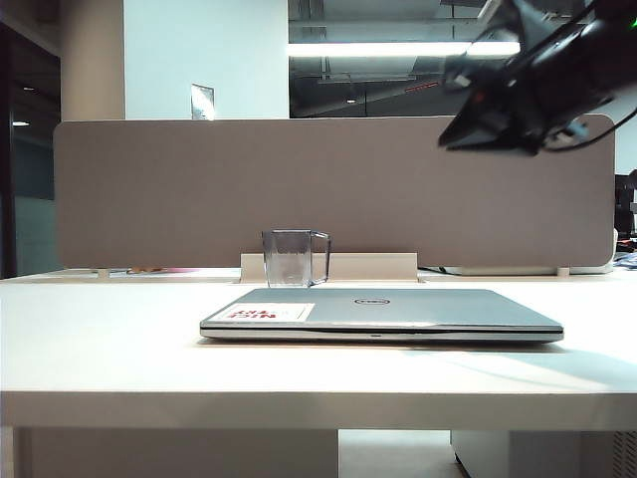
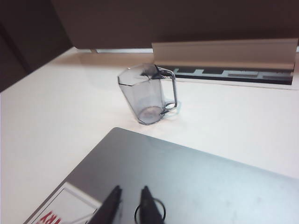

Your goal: Pick up the water cup and place it on the right side of the laptop.

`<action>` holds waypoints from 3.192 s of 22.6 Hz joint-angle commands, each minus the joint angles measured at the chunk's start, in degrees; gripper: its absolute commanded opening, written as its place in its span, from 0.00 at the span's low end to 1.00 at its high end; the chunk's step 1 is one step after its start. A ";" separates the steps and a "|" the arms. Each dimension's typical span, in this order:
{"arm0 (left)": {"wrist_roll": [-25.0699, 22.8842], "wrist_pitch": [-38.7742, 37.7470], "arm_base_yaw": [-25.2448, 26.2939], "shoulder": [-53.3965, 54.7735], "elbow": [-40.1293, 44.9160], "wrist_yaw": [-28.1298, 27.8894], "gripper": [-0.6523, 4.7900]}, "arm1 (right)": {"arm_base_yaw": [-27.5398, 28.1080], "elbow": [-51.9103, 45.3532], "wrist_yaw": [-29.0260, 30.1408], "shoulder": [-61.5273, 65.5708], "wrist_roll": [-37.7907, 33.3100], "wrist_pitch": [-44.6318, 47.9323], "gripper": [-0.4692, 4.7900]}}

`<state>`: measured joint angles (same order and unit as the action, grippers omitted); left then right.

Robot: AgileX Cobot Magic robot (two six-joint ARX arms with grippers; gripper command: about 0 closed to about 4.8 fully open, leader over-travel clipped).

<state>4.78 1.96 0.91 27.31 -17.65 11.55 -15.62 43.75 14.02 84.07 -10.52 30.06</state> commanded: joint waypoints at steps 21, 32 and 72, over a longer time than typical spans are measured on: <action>-0.07 0.70 -0.07 -0.07 -0.31 0.28 0.11 | -4.28 34.67 1.11 33.35 3.10 -2.23 0.24; -0.09 0.70 -0.07 -0.07 -0.31 0.26 0.11 | -4.70 53.07 -0.15 46.99 3.06 -8.09 0.28; -2.86 1.20 -0.04 -0.07 -0.31 0.04 0.11 | -4.70 77.42 -5.70 67.54 3.26 -11.76 0.43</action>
<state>2.17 2.39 0.91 27.33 -17.67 11.53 -20.21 120.25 8.56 151.50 -7.46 17.06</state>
